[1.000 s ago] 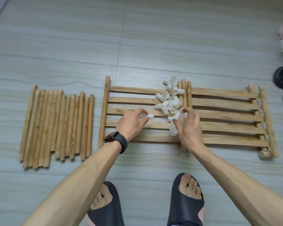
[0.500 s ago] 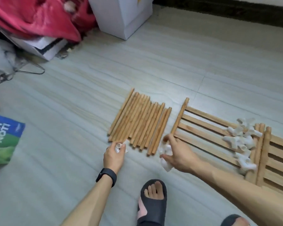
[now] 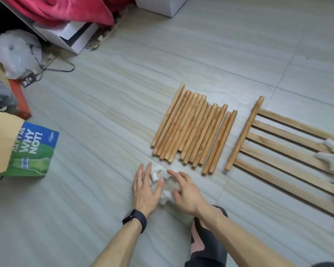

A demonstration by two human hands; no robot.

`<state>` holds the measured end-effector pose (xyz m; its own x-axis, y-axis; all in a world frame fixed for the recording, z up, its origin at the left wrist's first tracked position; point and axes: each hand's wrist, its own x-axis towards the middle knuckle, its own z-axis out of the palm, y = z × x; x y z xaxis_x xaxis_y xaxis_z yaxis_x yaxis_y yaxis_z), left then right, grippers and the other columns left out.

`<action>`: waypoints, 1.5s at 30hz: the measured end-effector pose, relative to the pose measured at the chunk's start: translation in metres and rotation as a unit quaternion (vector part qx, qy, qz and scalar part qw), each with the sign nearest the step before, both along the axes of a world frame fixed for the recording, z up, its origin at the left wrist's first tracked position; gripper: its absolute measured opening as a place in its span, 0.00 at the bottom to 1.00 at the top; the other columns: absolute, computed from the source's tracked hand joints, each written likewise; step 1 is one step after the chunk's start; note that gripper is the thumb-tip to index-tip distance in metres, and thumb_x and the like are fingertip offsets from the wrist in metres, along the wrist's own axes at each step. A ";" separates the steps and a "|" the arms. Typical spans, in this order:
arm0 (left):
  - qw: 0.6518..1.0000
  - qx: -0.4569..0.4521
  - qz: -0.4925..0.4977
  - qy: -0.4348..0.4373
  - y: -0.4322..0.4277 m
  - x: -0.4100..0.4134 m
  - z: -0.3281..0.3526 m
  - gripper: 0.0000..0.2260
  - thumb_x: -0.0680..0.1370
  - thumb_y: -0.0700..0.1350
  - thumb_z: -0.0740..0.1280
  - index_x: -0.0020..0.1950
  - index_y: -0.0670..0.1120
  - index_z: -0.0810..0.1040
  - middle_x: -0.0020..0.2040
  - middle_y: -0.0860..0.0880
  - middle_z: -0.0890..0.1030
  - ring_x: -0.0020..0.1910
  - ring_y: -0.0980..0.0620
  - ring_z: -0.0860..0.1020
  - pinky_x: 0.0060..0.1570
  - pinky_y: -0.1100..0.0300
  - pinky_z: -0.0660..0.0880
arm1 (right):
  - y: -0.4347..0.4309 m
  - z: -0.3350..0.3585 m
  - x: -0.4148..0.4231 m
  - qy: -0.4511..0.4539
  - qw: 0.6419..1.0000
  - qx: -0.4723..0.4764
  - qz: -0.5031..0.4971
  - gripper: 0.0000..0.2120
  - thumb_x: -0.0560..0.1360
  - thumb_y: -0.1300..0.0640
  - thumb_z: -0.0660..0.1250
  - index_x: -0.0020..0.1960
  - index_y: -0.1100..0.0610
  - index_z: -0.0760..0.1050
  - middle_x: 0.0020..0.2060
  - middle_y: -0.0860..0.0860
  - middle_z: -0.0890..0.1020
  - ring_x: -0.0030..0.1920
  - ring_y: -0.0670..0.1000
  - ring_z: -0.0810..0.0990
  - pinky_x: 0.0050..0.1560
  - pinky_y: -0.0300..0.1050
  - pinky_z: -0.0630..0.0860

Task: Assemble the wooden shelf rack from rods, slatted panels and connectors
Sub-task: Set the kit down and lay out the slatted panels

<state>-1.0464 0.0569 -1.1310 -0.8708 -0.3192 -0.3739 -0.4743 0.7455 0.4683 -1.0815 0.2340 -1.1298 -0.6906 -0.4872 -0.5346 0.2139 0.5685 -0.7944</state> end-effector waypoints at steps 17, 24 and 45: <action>0.960 -0.010 -0.249 0.130 0.109 -0.097 0.050 0.32 0.79 0.64 0.54 0.81 0.58 0.50 0.83 0.49 0.50 0.81 0.45 0.52 0.79 0.41 0.48 | 0.220 0.112 -0.055 0.189 0.911 0.304 0.205 0.18 0.83 0.51 0.57 0.72 0.50 0.66 0.66 0.52 0.74 0.61 0.59 0.78 0.53 0.52 0.77; 0.788 -0.058 -0.585 0.183 0.284 -0.142 0.079 0.34 0.80 0.65 0.59 0.82 0.61 0.47 0.83 0.51 0.44 0.82 0.44 0.47 0.78 0.40 0.52 | 0.363 0.112 -0.023 0.122 0.867 0.484 0.000 0.31 0.80 0.37 0.60 0.76 0.51 0.57 0.69 0.56 0.68 0.56 0.62 0.80 0.46 0.53 0.77; 0.792 0.001 -0.609 0.046 0.446 -0.189 -0.012 0.28 0.76 0.48 0.71 0.71 0.59 0.61 0.70 0.47 0.66 0.53 0.41 0.79 0.38 0.53 0.70 | 0.381 -0.001 -0.027 0.177 0.845 0.465 -0.197 0.28 0.80 0.44 0.61 0.76 0.51 0.57 0.71 0.60 0.61 0.40 0.63 0.83 0.37 0.56 0.82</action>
